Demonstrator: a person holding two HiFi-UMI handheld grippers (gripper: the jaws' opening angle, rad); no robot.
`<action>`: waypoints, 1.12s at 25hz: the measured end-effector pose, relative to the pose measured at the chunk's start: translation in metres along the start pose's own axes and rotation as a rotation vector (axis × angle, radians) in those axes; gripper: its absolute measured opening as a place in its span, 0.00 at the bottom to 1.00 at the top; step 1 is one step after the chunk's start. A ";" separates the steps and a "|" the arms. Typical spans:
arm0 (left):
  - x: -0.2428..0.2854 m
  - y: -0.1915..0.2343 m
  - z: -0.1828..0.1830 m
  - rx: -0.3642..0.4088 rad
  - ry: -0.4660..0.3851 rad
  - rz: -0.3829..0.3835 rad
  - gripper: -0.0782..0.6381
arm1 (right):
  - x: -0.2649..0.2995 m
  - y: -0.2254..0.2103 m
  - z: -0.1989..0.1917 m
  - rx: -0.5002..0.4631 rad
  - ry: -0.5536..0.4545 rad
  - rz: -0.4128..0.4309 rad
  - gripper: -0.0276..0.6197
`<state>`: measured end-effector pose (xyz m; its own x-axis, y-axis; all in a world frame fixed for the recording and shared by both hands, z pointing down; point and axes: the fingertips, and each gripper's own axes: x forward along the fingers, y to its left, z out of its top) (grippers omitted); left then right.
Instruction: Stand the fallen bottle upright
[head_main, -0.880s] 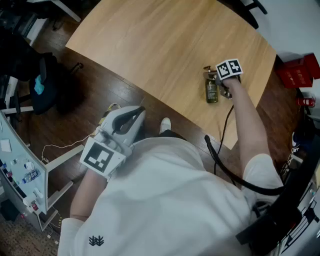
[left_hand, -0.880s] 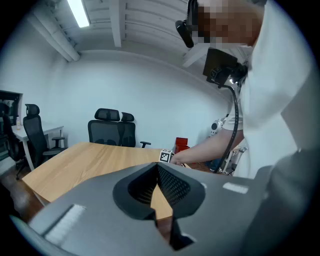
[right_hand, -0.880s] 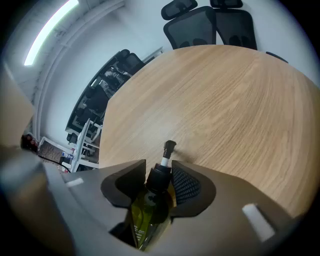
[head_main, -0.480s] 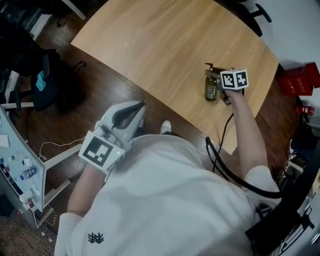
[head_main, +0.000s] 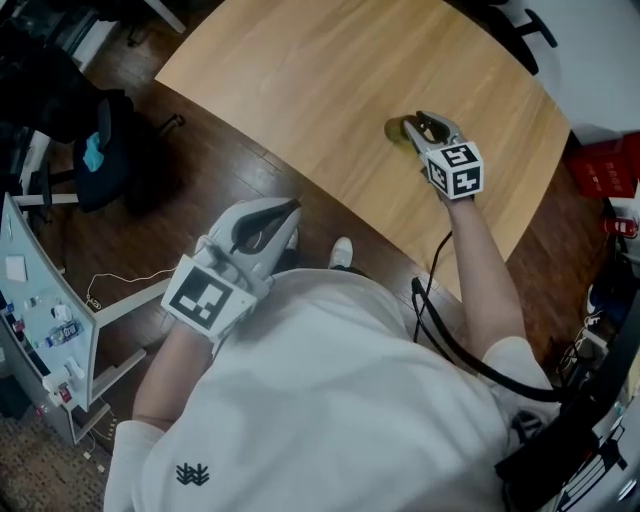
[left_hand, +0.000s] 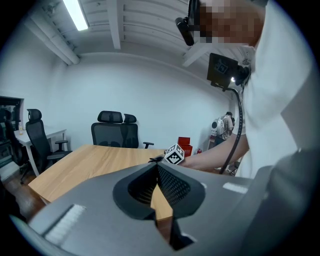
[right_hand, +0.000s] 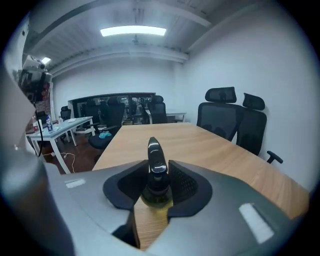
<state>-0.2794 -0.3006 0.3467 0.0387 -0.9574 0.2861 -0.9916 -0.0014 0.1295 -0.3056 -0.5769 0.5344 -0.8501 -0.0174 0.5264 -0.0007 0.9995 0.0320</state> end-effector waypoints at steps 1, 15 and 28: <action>-0.001 -0.001 -0.001 -0.002 0.003 0.006 0.11 | 0.003 0.003 0.002 -0.019 -0.004 0.000 0.23; -0.035 -0.016 -0.018 -0.065 0.058 0.122 0.11 | 0.033 0.004 0.025 -0.057 -0.030 0.044 0.24; -0.089 -0.014 -0.029 0.043 -0.002 0.028 0.11 | -0.053 0.027 0.037 0.071 -0.145 -0.114 0.44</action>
<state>-0.2653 -0.2074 0.3469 0.0102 -0.9578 0.2872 -0.9967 0.0134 0.0803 -0.2797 -0.5485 0.4758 -0.9093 -0.1320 0.3946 -0.1344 0.9907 0.0217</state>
